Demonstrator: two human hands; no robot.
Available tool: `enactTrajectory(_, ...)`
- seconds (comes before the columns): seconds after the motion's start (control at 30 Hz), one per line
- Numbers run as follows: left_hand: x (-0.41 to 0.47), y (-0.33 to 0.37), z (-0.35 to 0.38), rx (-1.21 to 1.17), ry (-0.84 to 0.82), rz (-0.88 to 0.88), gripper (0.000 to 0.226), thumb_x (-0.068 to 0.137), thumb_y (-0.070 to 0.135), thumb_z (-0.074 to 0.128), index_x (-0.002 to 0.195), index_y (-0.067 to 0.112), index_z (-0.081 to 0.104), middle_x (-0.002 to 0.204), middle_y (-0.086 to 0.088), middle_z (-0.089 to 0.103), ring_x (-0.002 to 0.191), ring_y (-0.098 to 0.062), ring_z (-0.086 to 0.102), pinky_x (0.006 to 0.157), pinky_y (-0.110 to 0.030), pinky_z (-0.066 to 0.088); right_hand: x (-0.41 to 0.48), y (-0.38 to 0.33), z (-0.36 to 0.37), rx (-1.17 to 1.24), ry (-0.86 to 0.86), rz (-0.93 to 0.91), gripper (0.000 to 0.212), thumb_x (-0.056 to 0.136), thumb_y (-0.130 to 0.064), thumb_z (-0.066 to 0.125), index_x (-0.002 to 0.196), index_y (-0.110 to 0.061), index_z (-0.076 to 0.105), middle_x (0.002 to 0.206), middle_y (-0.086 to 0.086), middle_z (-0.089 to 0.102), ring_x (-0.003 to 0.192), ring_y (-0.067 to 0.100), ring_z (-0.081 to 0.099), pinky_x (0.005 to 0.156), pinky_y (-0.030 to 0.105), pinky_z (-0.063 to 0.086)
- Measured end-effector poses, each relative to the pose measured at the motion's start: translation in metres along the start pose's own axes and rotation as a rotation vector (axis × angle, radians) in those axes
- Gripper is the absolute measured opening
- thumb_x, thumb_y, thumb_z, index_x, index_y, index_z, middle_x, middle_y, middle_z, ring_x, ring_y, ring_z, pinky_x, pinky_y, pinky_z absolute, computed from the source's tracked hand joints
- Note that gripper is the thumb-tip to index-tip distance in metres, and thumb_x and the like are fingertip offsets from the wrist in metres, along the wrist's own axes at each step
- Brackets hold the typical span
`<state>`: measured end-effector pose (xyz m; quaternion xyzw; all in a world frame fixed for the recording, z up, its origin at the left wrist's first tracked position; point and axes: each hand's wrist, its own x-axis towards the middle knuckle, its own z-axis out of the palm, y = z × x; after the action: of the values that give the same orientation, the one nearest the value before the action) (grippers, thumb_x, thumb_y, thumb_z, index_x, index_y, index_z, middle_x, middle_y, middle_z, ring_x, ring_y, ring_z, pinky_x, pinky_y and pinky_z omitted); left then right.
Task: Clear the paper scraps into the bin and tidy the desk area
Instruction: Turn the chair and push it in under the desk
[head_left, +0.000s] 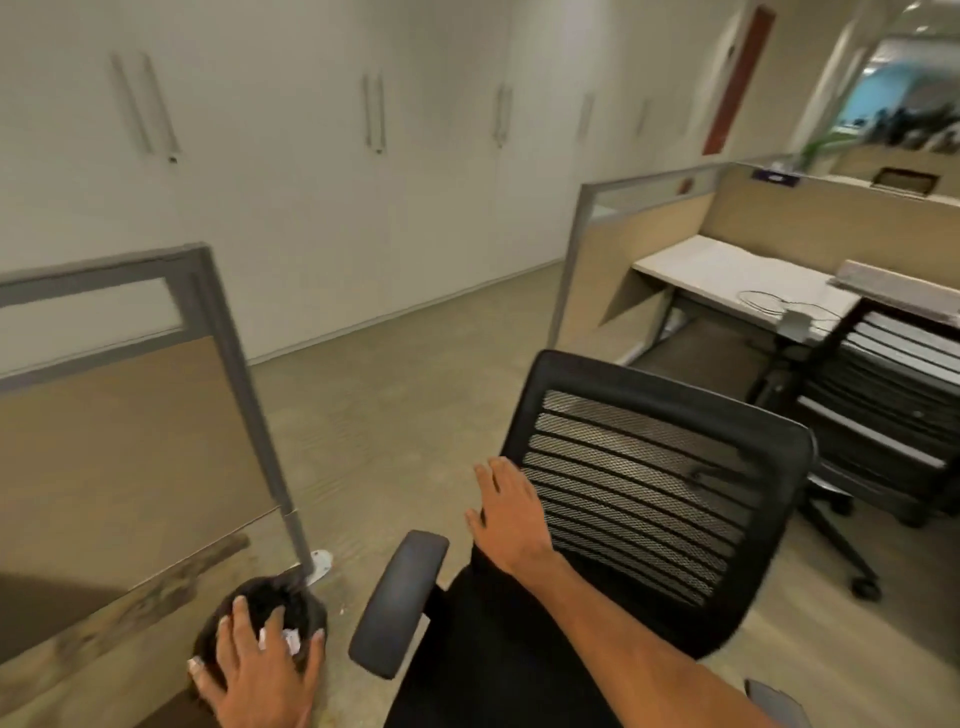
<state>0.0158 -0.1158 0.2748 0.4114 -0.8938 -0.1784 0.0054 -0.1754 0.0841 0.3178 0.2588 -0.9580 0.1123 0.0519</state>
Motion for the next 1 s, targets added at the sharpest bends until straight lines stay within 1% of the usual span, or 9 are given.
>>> enactTrajectory(0.13,0.006,0.022,0.026,0.042,0.001,0.109,0.061,0.074,0.054,0.069,0.123,0.018,0.063,0.153,-0.016,0.032,0.142,-0.037,0.026,0.116,-0.061,0.006,0.015,0.078,-0.038,-0.059,0.096,0.152,0.062,0.094,-0.042,0.046,0.146,-0.015,0.026,0.156,0.011,0.023,0.146,0.026,0.017,0.118,0.042,0.015)
enactTrajectory(0.3,0.021,0.028,0.066,0.051,-0.136,0.239,0.099,0.079,0.076,0.004,0.110,0.007,0.068,0.140,-0.028,0.043,0.129,-0.047,0.038,0.113,-0.063,0.005,0.030,0.158,-0.084,-0.144,0.158,0.331,0.070,0.092,-0.038,0.054,0.147,-0.010,0.022,0.157,0.016,0.021,0.145,0.031,0.017,0.120,0.046,0.016)
enactTrajectory(0.47,0.032,0.030,0.085,0.085,-0.145,0.284,0.094,0.076,0.077,0.005,0.097,0.014,0.071,0.139,-0.022,0.044,0.127,-0.044,0.039,0.114,-0.060,0.004,0.042,0.212,-0.112,-0.180,0.111,0.449,0.086,0.085,-0.033,0.065,0.150,-0.014,0.011,0.159,0.018,0.008,0.146,0.036,0.005,0.119,0.050,0.011)
enactTrajectory(0.63,0.030,0.025,0.075,0.148,-0.195,0.266,0.094,0.078,0.076,0.000,0.093,0.019,0.074,0.131,-0.025,0.054,0.123,-0.045,0.045,0.108,-0.063,0.021,0.046,0.253,-0.120,-0.084,-0.083,0.608,0.105,0.078,-0.038,0.074,0.151,-0.026,0.000,0.159,0.017,-0.003,0.146,0.039,-0.005,0.117,0.055,0.002)
enactTrajectory(0.73,0.029,0.027,0.077,0.143,-0.201,0.305,0.094,0.085,0.072,0.004,0.092,0.013,0.076,0.122,-0.029,0.060,0.110,-0.049,0.057,0.093,-0.061,0.039,0.048,0.268,-0.121,-0.154,-0.102,0.594,0.107,0.074,-0.047,0.075,0.150,-0.030,0.002,0.157,0.017,0.011,0.145,0.039,0.006,0.116,0.057,0.006)
enactTrajectory(0.8,0.029,0.032,0.072,0.213,-0.255,0.281,0.079,0.079,0.066,0.017,0.118,0.019,0.066,0.143,-0.024,0.045,0.126,-0.042,0.048,0.103,-0.054,0.035,0.050,0.270,-0.123,-0.203,-0.084,0.575,0.105,0.073,-0.049,0.075,0.150,-0.031,0.006,0.154,0.016,0.020,0.141,0.040,0.015,0.116,0.058,0.011)
enactTrajectory(0.87,0.033,0.030,0.088,0.226,-0.327,0.381,0.081,0.081,0.064,0.021,0.148,0.019,0.033,0.160,-0.015,0.011,0.145,-0.032,0.023,0.116,-0.042,0.021,0.050,0.268,-0.120,-0.213,-0.071,0.572,0.104,0.073,-0.048,0.075,0.150,-0.032,0.007,0.153,0.015,0.022,0.140,0.040,0.017,0.116,0.059,0.012)
enactTrajectory(0.93,0.041,0.025,0.104,0.204,-0.461,0.423,0.070,0.095,0.052,0.035,0.153,0.021,0.010,0.161,-0.010,-0.006,0.148,-0.029,0.008,0.119,-0.037,0.013,0.048,0.268,-0.119,-0.219,-0.063,0.571,0.101,0.075,-0.045,0.075,0.150,-0.032,0.008,0.153,0.016,0.022,0.140,0.040,0.017,0.116,0.059,0.011)
enactTrajectory(1.0,0.045,0.022,0.119,0.223,-0.562,0.444,0.069,0.098,0.043,0.040,0.153,0.022,0.004,0.161,-0.009,-0.009,0.149,-0.031,0.002,0.120,-0.038,0.012,0.046,0.269,-0.120,-0.210,-0.066,0.561,0.099,0.076,-0.042,0.074,0.150,-0.031,0.009,0.152,0.016,0.022,0.140,0.040,0.016,0.116,0.059,0.011)
